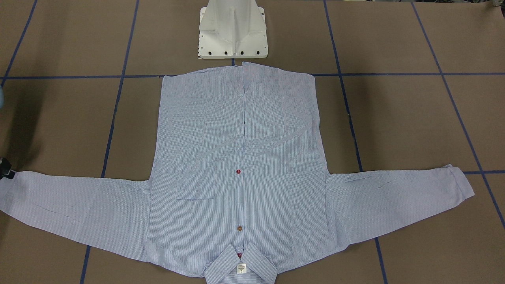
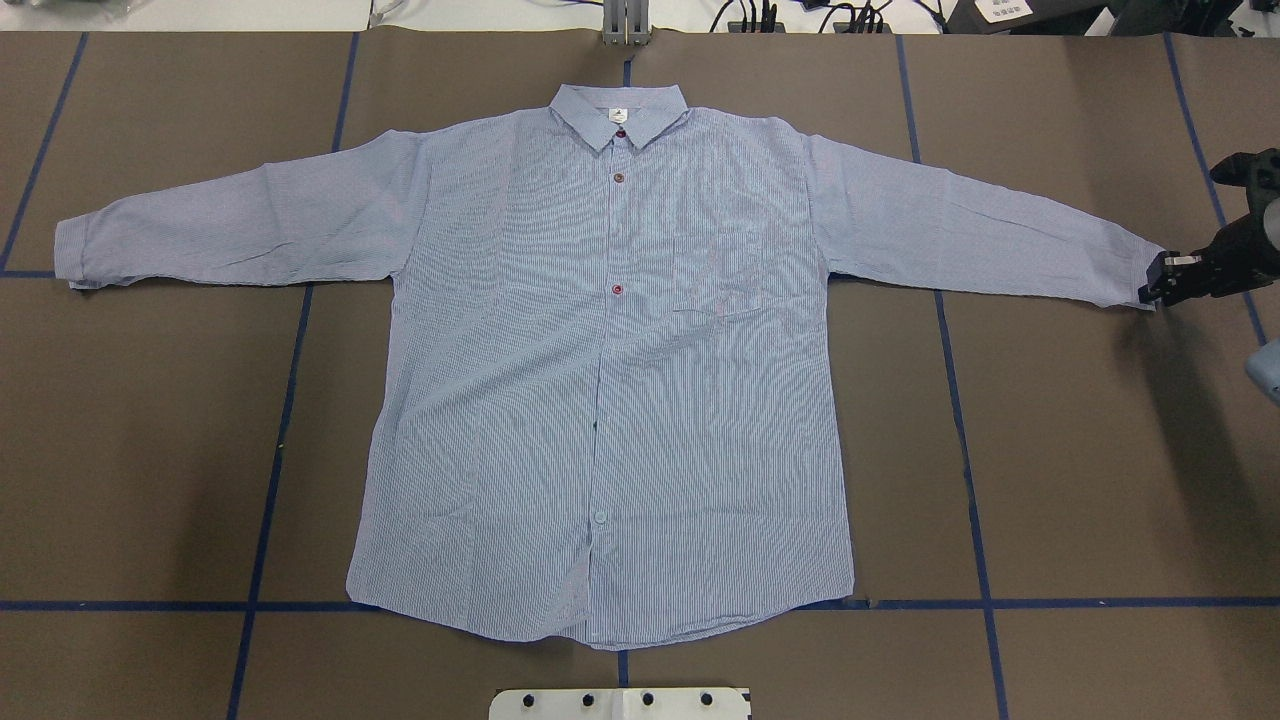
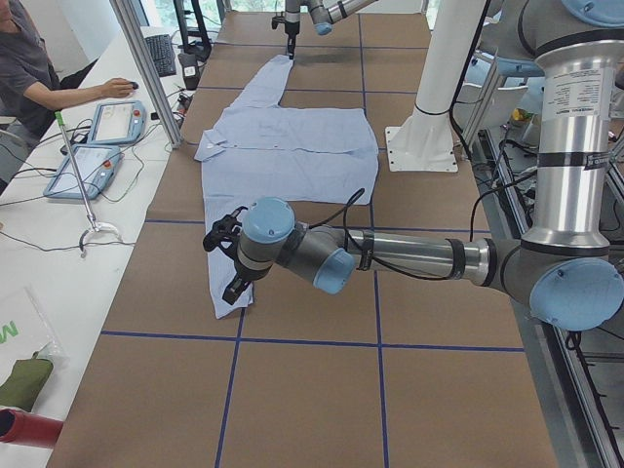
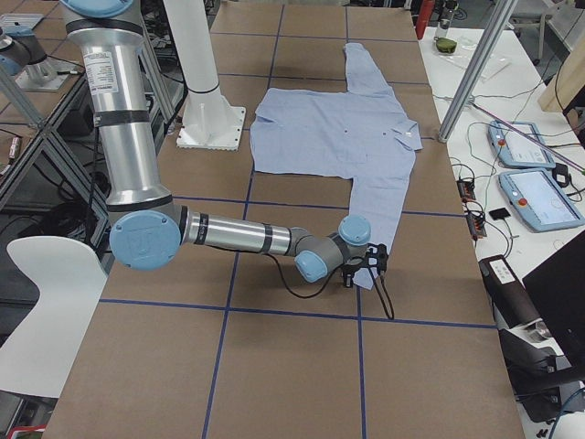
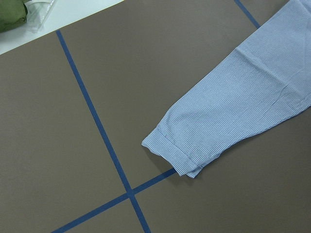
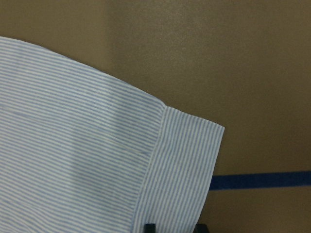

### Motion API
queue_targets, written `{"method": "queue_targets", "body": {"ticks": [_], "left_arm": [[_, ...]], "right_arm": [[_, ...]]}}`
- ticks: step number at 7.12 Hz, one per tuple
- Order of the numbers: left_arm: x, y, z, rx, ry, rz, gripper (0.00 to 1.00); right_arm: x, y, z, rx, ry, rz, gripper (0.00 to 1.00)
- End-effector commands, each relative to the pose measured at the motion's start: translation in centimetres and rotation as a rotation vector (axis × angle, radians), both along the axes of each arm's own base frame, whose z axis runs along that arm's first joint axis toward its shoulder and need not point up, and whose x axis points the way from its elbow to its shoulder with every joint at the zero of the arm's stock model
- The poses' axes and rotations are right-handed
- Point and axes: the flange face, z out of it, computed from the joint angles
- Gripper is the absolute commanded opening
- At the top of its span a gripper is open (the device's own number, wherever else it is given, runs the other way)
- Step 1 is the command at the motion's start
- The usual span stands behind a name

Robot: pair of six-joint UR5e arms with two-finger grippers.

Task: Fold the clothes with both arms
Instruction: 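Close the right gripper on the sleeve cuff, then lift the sleeve with the right gripper and carry it across the shirt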

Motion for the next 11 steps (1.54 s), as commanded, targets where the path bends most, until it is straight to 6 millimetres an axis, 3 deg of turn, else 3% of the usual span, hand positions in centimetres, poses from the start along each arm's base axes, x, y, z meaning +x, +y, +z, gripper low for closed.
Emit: {"method": "queue_targets", "body": {"ticks": [1, 3, 4, 6, 7, 8, 9, 10, 11], "left_arm": [[0.0, 0.0, -0.2, 0.003, 0.0, 0.0, 1.0], [0.0, 0.0, -0.3, 0.004, 0.001, -0.001, 1.0], [0.0, 0.0, -0.3, 0.004, 0.001, -0.001, 1.0], [0.0, 0.0, -0.3, 0.002, 0.001, -0.001, 1.0], [0.0, 0.0, -0.3, 0.002, 0.001, -0.001, 1.0], [0.0, 0.0, -0.4, 0.002, 0.001, -0.001, 1.0], [0.0, 0.0, -0.4, 0.002, 0.001, -0.001, 1.0], [0.1, 0.0, -0.4, -0.001, 0.013, 0.005, 1.0], [0.3, 0.2, -0.5, -0.003, 0.046, 0.024, 1.0]], "right_arm": [[0.1, 0.0, -0.3, 0.01, -0.007, -0.001, 0.0], [0.6, -0.3, -0.8, 0.014, -0.019, 0.007, 0.0], [2.4, -0.7, -2.0, 0.018, -0.06, 0.021, 0.0], [8.4, -1.3, -7.5, 0.054, -0.237, 0.041, 0.0], [8.6, -1.1, -11.2, 0.108, -0.294, 0.01, 0.0], [8.3, -0.9, -15.1, 0.18, -0.3, 0.002, 0.0], [7.0, -2.6, -18.6, 0.238, -0.301, -0.01, 0.0], [3.9, -3.5, -20.8, 0.278, -0.296, -0.045, 0.0], [1.0, -5.4, -24.9, 0.334, -0.291, -0.065, 0.0]]}}
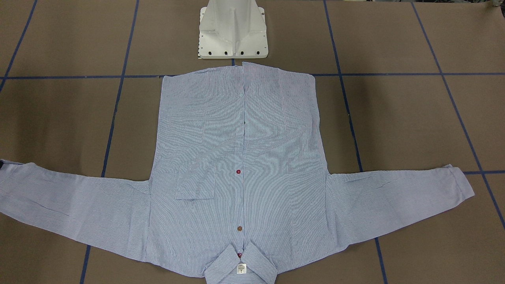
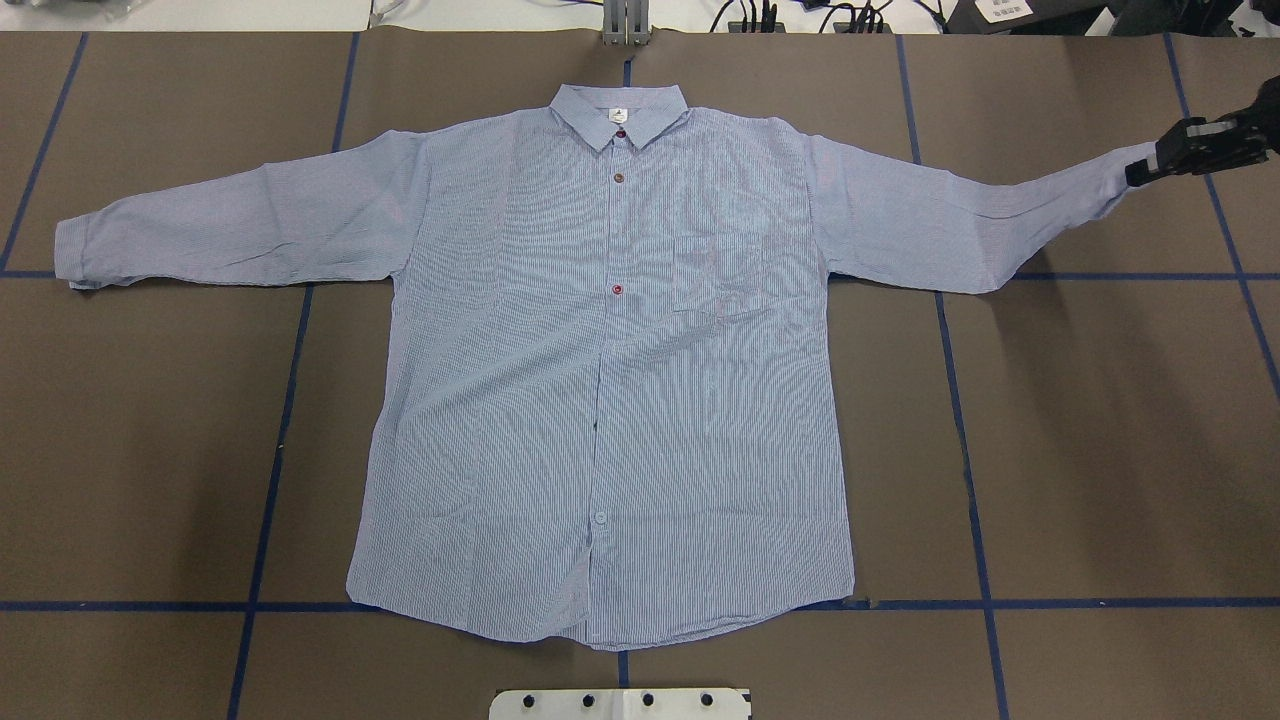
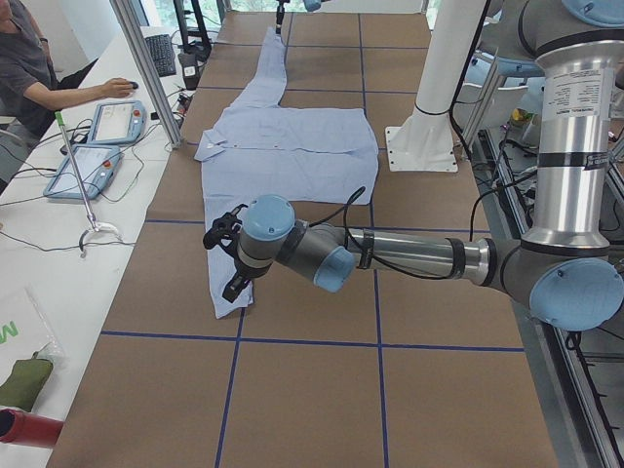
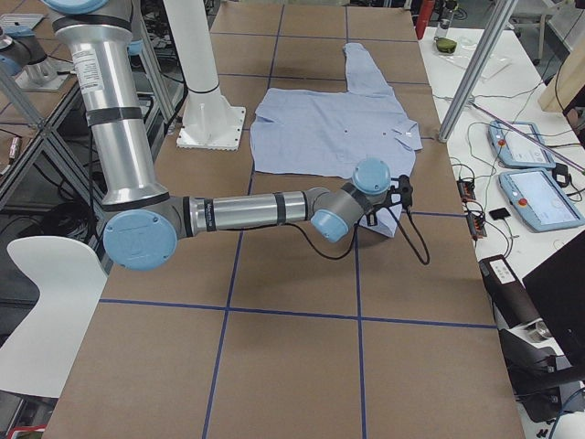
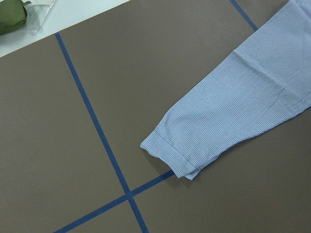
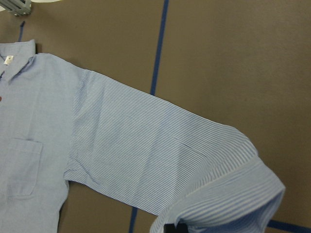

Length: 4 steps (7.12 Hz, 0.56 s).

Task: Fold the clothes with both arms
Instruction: 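Lift the sleeve with the right gripper and carry it across the shirt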

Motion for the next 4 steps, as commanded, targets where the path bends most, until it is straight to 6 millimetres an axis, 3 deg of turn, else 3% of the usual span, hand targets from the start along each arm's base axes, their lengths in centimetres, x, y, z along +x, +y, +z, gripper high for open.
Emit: {"method": "queue_targets", "body": {"ticks": [1, 2, 4], "left_arm": [[0.2, 0.2, -0.1, -0.002, 0.03, 0.017, 1.0], [0.2, 0.2, -0.1, -0.004, 0.03, 0.017, 1.0], [0.2, 0.2, 0.0, -0.005, 0.029, 0.015, 1.0]], "right_arm": [[-7.2, -4.1, -10.4, 0.112, 0.019, -0.026, 0.0], [-12.2, -4.8, -16.4, 0.12, 0.039, -0.053, 0.0], [-20.5, -3.4, -25.0, 0.086, -0.002, -0.035, 0.0]]}}
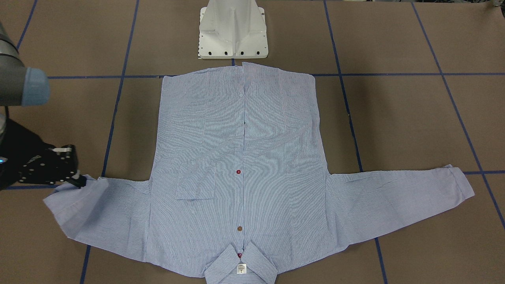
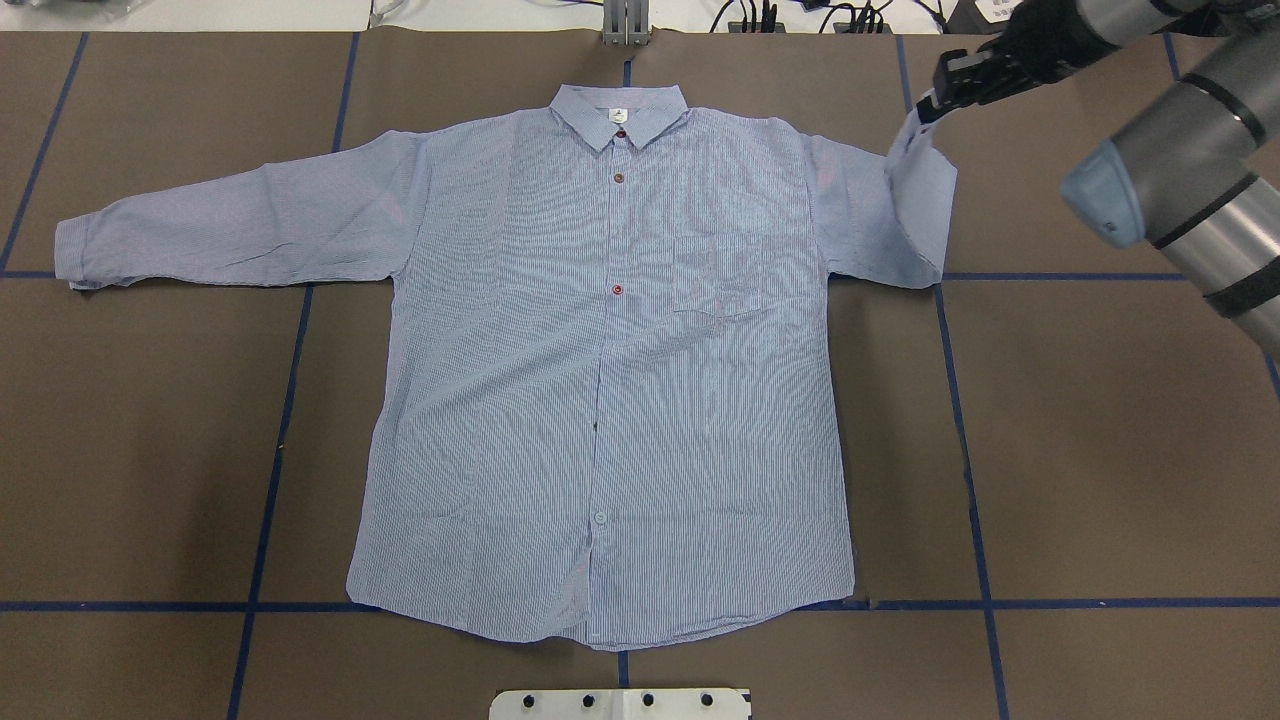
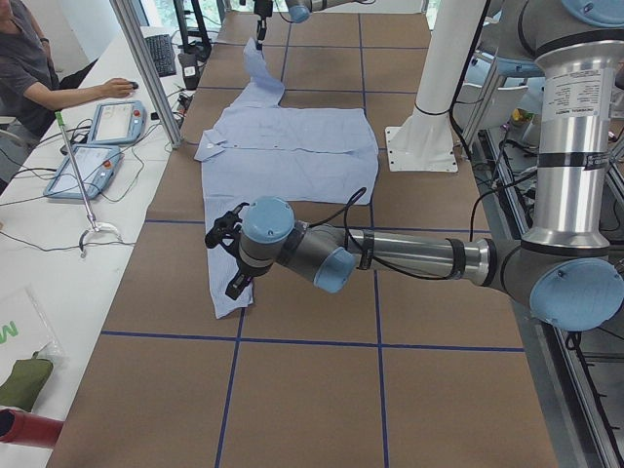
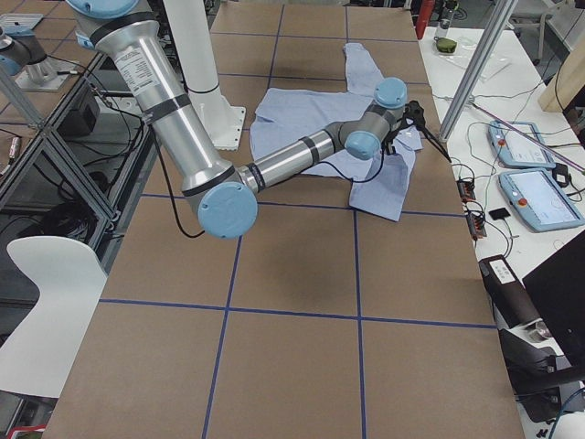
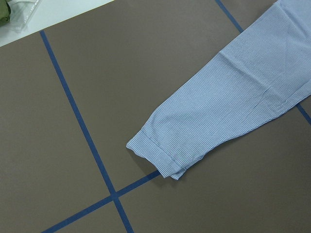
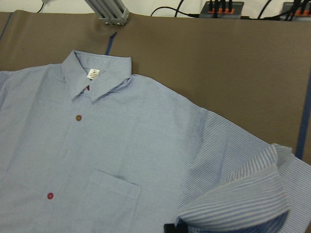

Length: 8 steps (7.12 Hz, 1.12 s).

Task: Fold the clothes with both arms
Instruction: 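Lift the sleeve with the right gripper and carry it across the shirt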

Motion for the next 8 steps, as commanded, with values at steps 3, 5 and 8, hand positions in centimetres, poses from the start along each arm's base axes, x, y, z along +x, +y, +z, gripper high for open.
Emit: {"method": "queue_targets", "body": {"ticks": [3, 5, 8], "left_arm": [[0.0, -0.1, 0.4, -0.008, -0.004, -0.002, 1.0], [0.0, -0.1, 0.5, -0.011, -0.005, -0.003, 1.0], [0.1, -0.1, 0.5, -0.011, -0.001, -0.001, 1.0]], "right_arm": [[-17.8, 3.6, -18.8, 0.095, -0.053, 0.075, 0.0], [-22.4, 2.5, -22.5, 0.114, -0.022, 0.118, 0.0], [-26.3, 1.1, -24.1, 0.108, 0.021, 0.14, 0.0]]}}
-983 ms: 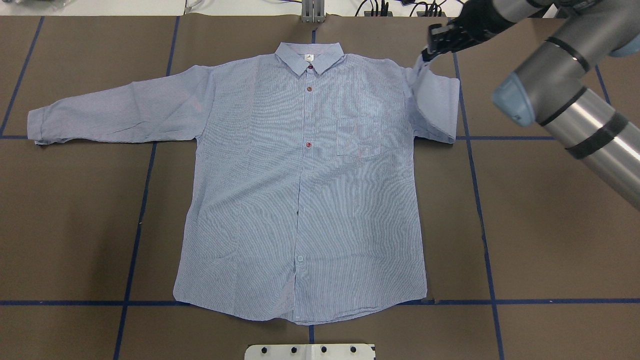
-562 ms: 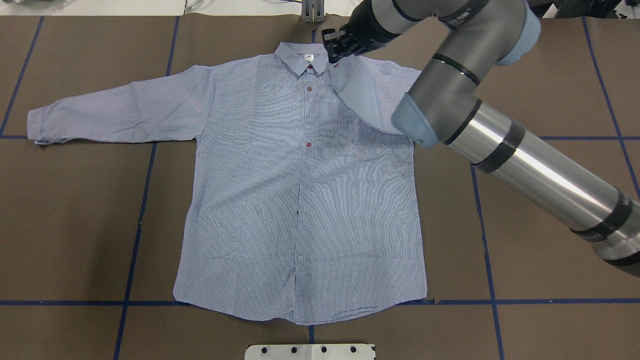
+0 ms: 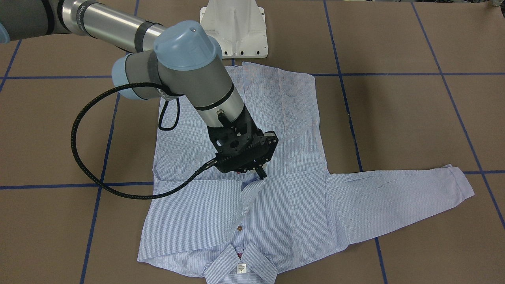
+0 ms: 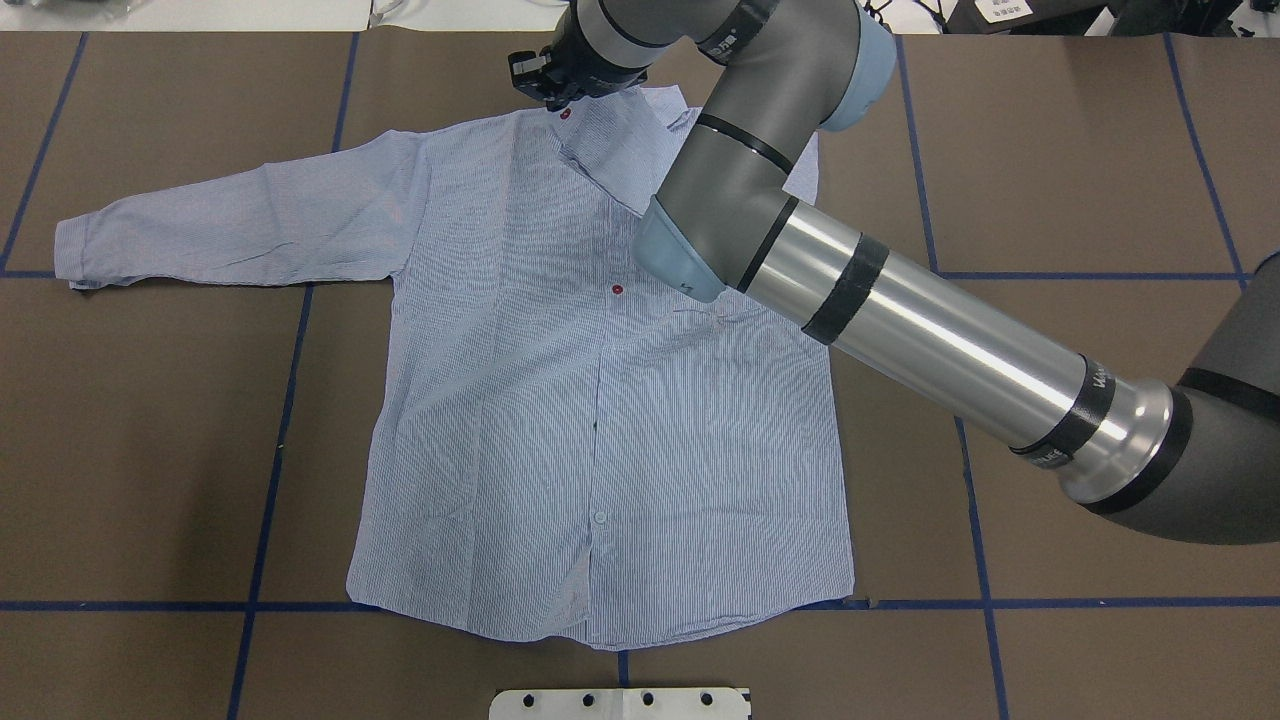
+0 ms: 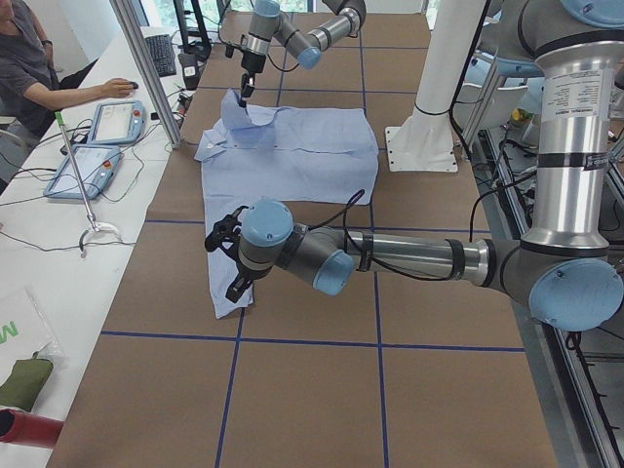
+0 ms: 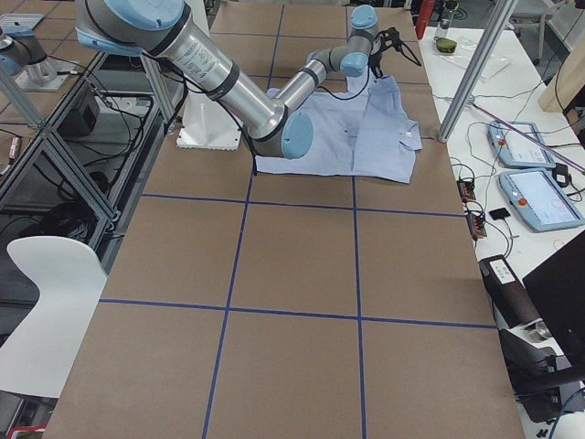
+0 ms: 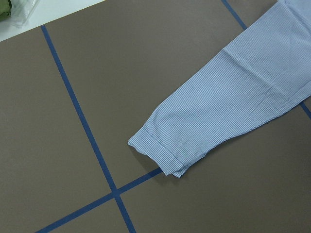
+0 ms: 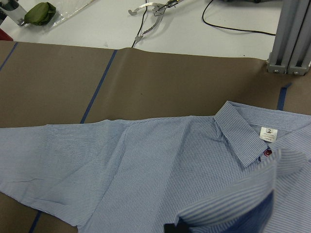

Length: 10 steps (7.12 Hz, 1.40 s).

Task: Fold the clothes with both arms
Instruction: 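Lift the sleeve with the right gripper and carry it across the shirt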

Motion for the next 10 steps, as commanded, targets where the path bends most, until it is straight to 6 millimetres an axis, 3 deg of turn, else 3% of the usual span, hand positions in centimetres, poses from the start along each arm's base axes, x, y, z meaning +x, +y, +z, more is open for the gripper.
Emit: {"method": "queue_targets", "body": {"ticks": [1, 3, 4, 5, 7, 9, 10], "left_arm": [[0.1, 0.0, 0.0, -0.001, 0.001, 0.002, 1.0], [0.1, -0.1, -0.2, 0.002, 0.003, 0.002, 1.0], [0.1, -0.1, -0.6, -0.016, 0.013, -0.017, 1.0], [0.1, -0.2, -0.6, -0.023, 0.018, -0.022, 1.0], [0.2, -0.2, -0.5, -0.026, 0.018, -0.022, 1.0], [0.3, -0.2, -0.6, -0.029, 0.018, -0.021, 1.0], [0.3, -0.3, -0.6, -0.027, 0.018, -0.021, 1.0]], "right_arm": [[-3.7, 0.1, -0.7, 0.0, 0.035, 0.015, 0.0], [-8.6, 1.0, 0.5, -0.021, 0.097, 0.004, 0.0], [-12.8, 2.1, 0.1, -0.013, 0.146, 0.025, 0.0], [-14.6, 2.6, 0.6, -0.017, 0.175, 0.031, 0.0], [-16.4, 3.1, 2.6, -0.027, 0.213, 0.03, 0.0], [-16.8, 3.4, 2.2, -0.022, 0.205, 0.028, 0.0], [-16.8, 3.7, 1.1, 0.002, 0.176, 0.033, 0.82]]}}
